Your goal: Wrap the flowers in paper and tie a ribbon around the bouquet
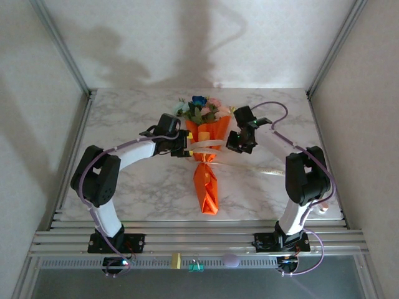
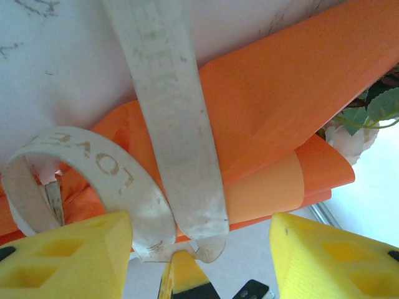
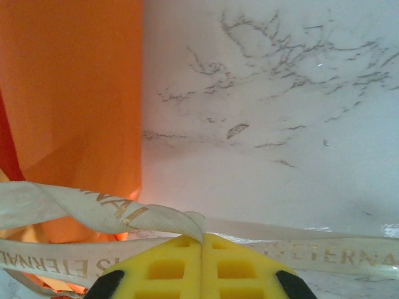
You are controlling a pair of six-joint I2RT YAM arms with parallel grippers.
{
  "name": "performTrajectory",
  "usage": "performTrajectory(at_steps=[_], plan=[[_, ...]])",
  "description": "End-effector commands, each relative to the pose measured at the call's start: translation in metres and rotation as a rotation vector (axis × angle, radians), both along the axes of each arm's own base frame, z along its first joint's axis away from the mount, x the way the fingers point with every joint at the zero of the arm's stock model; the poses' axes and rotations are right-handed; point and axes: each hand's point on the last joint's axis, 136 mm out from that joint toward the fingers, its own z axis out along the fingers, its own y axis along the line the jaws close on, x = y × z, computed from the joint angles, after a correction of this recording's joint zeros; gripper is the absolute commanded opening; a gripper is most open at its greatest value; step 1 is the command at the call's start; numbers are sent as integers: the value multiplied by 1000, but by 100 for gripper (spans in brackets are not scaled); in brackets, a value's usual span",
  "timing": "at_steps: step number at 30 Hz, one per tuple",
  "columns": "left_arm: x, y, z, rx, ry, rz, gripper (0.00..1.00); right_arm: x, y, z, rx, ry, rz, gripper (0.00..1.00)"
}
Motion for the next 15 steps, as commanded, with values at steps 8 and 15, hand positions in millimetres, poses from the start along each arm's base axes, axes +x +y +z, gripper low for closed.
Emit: performTrajectory(at_steps=[8,15], plan=[[-17,-9,22,27,-22,-70,59,18,13,5,84,39,-7,7],[-43,-23,35,-7,-30,-94,67,9,12,17,104,37,-13,26]])
